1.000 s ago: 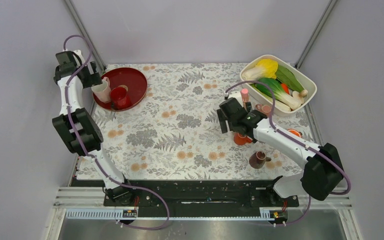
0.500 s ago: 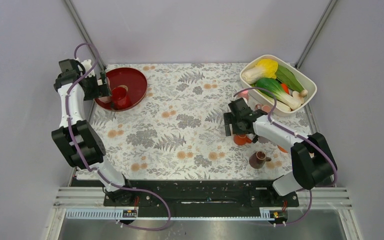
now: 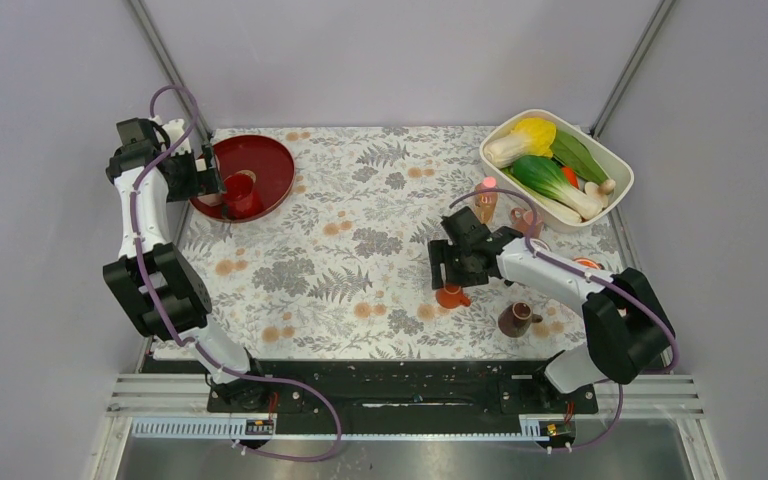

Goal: Turn the mug right side up

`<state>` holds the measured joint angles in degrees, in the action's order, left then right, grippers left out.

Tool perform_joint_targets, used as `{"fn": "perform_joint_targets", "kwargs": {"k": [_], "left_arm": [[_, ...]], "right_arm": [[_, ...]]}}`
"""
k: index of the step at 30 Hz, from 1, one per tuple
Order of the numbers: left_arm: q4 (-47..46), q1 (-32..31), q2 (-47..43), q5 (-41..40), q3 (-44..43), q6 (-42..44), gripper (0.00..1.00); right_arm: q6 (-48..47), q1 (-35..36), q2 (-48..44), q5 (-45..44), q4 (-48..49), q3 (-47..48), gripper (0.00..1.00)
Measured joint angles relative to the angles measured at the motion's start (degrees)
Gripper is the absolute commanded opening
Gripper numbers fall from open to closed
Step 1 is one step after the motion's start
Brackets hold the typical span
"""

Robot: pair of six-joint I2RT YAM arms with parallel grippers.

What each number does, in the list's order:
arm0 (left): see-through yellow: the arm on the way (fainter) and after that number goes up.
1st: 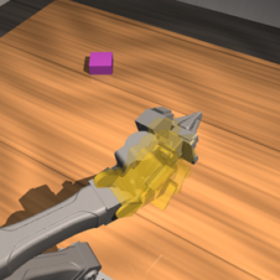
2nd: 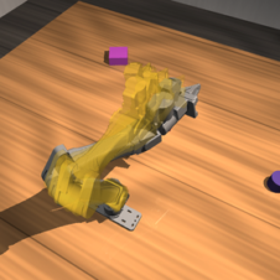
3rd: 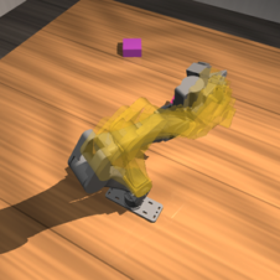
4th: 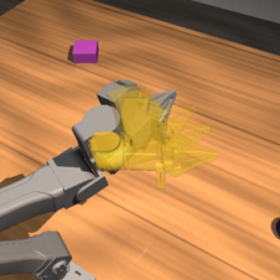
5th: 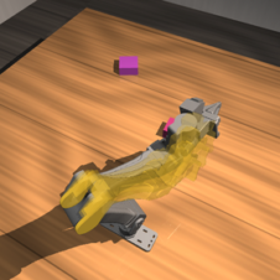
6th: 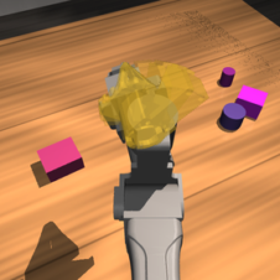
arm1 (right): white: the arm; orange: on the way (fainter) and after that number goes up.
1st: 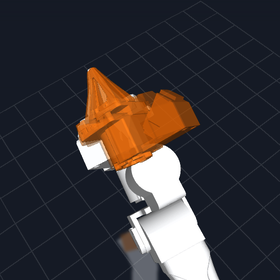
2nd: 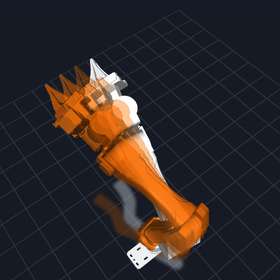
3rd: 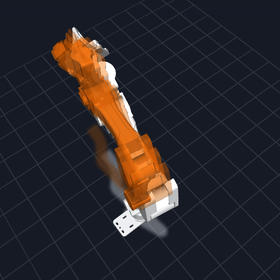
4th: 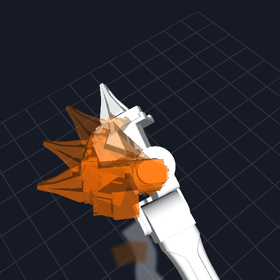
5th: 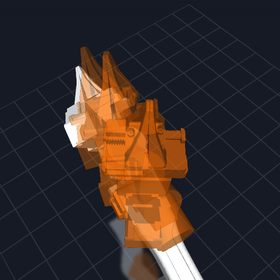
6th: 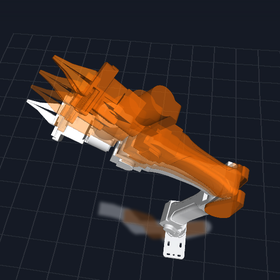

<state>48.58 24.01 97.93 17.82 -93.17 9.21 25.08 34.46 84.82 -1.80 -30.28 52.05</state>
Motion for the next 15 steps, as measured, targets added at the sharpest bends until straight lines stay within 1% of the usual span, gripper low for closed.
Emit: {"fn": "perform_joint_targets", "kwargs": {"k": [3,7,10,12,15], "left_arm": [[0.7,0.0,0.0,0.5,-0.2,0.0,0.99],[1.6,0.0,0.0,1.4,-0.5,0.0,0.99],[1.9,0.0,0.0,1.7,-0.6,0.0,0.99],[2.2,0.0,0.0,1.9,-0.6,0.1,0.99],[2.4,0.0,0.0,2.2,-0.6,0.3,0.99]], "right_arm": [[-1.5,2.4,0.1,3.3,-3.3,2.3,0.81],[-4.9,3.4,0.1,8.2,-9.1,6.3,0.82],[-7.3,3.7,0.1,8.2,-13.6,8.0,0.81],[-9.1,3.7,0.0,7.3,-16.7,8.3,0.78],[-12.5,3.8,0.0,6.3,-20.5,8.1,0.75]]}}
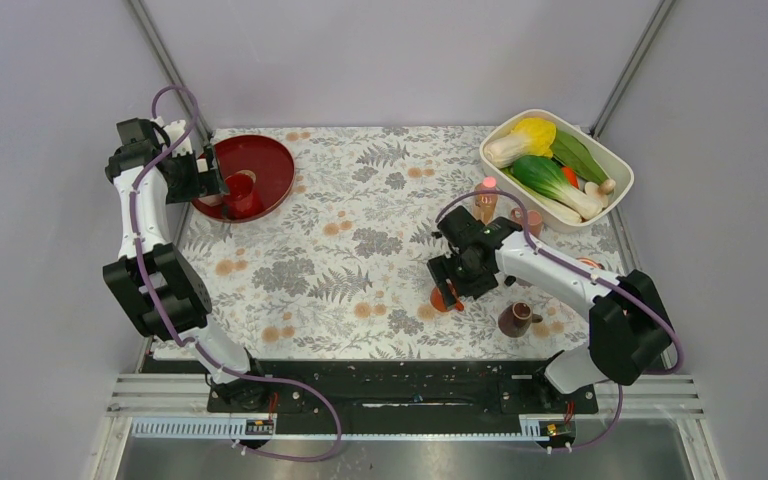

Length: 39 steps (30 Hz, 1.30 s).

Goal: Turn the mug right side up

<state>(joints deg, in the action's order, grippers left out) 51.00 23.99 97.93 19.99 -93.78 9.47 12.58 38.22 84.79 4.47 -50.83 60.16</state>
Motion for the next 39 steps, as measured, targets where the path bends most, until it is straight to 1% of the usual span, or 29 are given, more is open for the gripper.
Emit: {"fn": "perform_joint_targets", "kwargs": {"k": [1,4,6,8,12,14,16,19,22,24,25,30,32,36,39], "left_arm": [[0.0,0.0,0.0,0.0,0.0,0.0,0.99],[0.0,0.0,0.0,0.5,0.0,0.0,0.99],[0.0,0.0,0.0,0.8,0.0,0.0,0.99],[0.0,0.0,0.0,0.9,0.0,0.0,0.99],[0.0,0.0,-0.6,1.0,0.0,0.2,0.99],[0.0,0.0,-1.2,1.2,0.0,0.2,0.99],[0.0,0.0,-1.9,1.5,0.0,0.2,0.99],[0.0,0.0,-2.3,2.0,-0.4,0.2,0.98],[0.0,0.0,-2.3,2.3,-0.7,0.2,0.99],[0.0,0.0,-2.3,2.4,-0.8,0.2,0.98],[0.0,0.0,-2.3,2.4,-0.8,0.2,0.99],[0.0,0.0,-2.4,2.4,-0.8,0.2,0.98],[0.0,0.0,-2.6,2.5,-0.8,0.2,0.98],[0.1,-0.1,-3.3,2.9,-0.8,0.2,0.98],[1.2,-0.6,-3.8,3.8,-1.0,0.2,0.97]], "right_arm": [[-1.0,0.0,-0.1,-0.6,-0.3,-0.3,0.74],[-4.9,0.2,-0.1,-3.0,-0.8,-0.5,0.62],[-7.0,0.7,-0.3,-3.5,2.1,-1.0,0.62],[-8.1,1.2,-0.5,-3.2,5.5,-2.4,0.64],[-8.0,1.7,-0.6,-2.8,9.7,-6.1,0.65],[-7.5,1.7,-0.5,-2.9,10.6,-7.3,0.62],[-7.1,1.8,0.0,-3.1,11.4,-7.8,0.56],[-6.5,1.9,1.9,-3.9,12.9,-7.8,0.5],[-6.2,2.3,4.4,-5.4,13.5,-7.5,0.47],[-6.2,2.6,6.0,-5.9,13.5,-7.1,0.42],[-6.2,2.7,6.5,-6.1,13.6,-6.9,0.38],[-6.2,2.7,7.4,-7.0,13.3,-6.3,0.09],[-6.2,2.8,7.4,-7.2,13.5,-5.5,0.0],[-6.1,2.8,7.5,-6.8,13.8,-5.3,0.0],[-6.0,2.8,6.4,-4.8,14.1,-5.2,0.0]]}}
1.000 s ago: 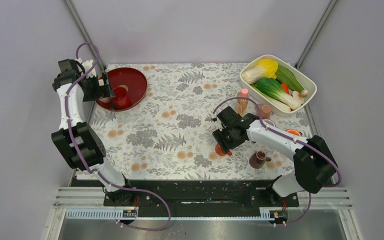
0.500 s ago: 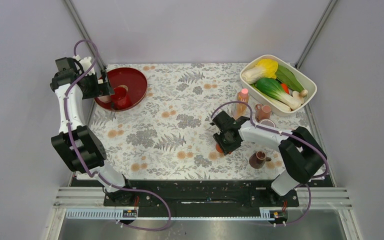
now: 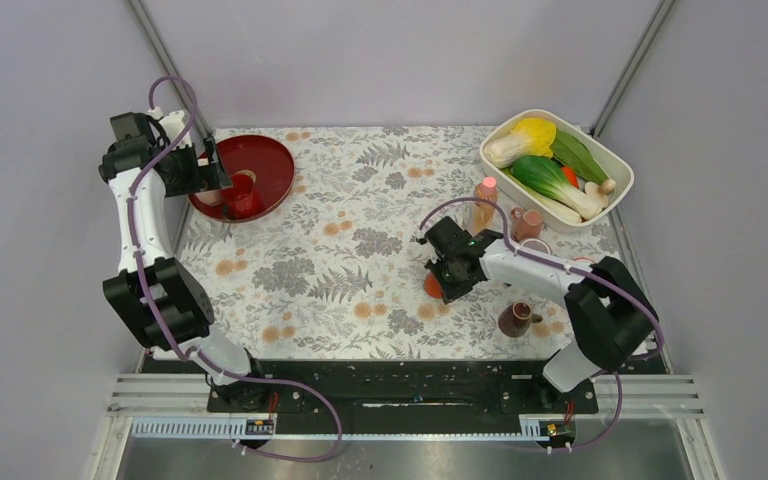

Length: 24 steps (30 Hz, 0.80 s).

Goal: Turn the mug right side up

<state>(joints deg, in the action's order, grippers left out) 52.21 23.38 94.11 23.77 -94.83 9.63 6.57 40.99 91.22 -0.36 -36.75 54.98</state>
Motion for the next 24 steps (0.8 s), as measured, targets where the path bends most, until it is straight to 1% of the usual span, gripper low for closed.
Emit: {"fn": "perform_joint_targets", "kwargs": {"k": [2,4,7,9,13,16,20,24], "left_arm": [[1.7,-0.8,-0.3,1.6,-0.8,-0.3,0.96],[3.1,-2.1,-1.0,3.9,-1.6,-0.9,0.96],[6.1,-5.8,-2.4,9.0,-4.2,-2.4,0.96],[7.7,-9.0,-3.3,13.4,-6.6,-3.7,0.96],[8.9,-15.9,-5.6,24.4,-10.8,-7.3,0.96],[8.7,-20.8,-7.2,32.0,-12.0,-10.4,0.96],[4.6,-25.7,-9.4,39.7,-10.2,-17.4,0.95],[-0.7,-27.9,-10.2,43.2,-9.2,-23.5,0.88]], "right_arm": [[0.5,0.0,-2.8,2.3,1.3,0.0,0.0],[1.9,0.0,-7.6,5.0,5.1,0.0,0.0],[5.2,0.1,-15.1,8.4,14.4,0.2,0.0],[7.6,0.1,-17.7,9.9,20.7,1.3,0.0],[12.1,0.1,-17.6,12.3,33.0,6.2,0.0],[15.6,0.1,-16.7,14.7,41.6,9.5,0.0],[18.9,0.2,-14.5,17.5,46.9,14.8,0.0],[20.5,0.6,-13.3,19.1,49.5,17.2,0.0]]}}
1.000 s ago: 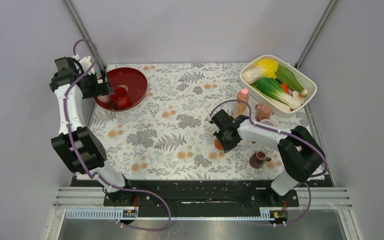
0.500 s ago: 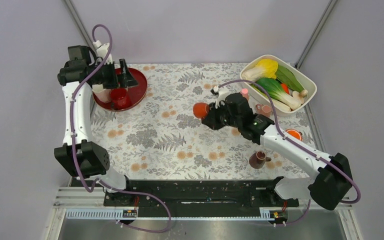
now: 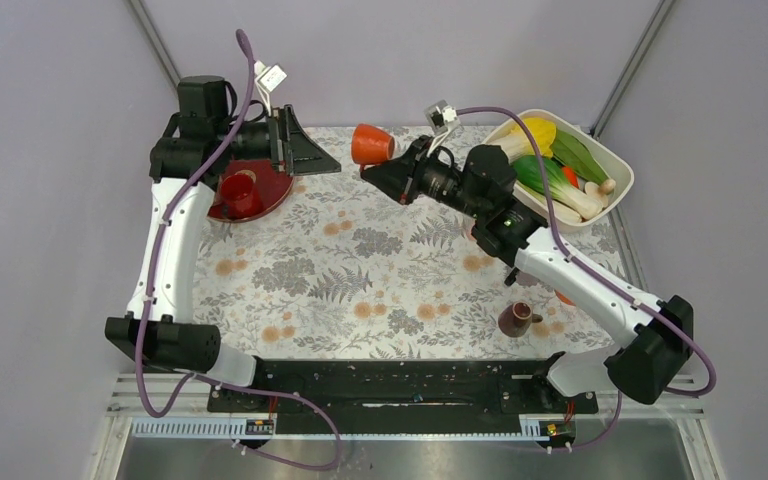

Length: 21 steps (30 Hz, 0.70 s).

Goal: Turn the mug right side up

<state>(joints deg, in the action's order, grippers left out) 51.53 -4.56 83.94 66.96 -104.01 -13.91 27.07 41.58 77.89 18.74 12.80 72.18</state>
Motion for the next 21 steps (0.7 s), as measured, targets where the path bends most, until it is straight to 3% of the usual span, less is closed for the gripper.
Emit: {"fn": "perform_joint_targets", "kwargs": {"k": [15,19,21], "left_arm": [[-23.3,-5.0,-0.3,5.1,3.7,-18.7,0.42],[-29.9,-6.4,-0.3,7.1,6.9,-25.8,0.01],[-34.4,-6.5,-0.3,8.1,7.9,-27.9,0.0]], "right_arm": [[0.8,3.3,2.7,2.0,-1.0,3.8,0.0],[1.1,3.4,3.6,2.0,-1.5,4.3,0.0],[2.8,3.2,4.4,2.2,-0.5,4.4,0.03]]}}
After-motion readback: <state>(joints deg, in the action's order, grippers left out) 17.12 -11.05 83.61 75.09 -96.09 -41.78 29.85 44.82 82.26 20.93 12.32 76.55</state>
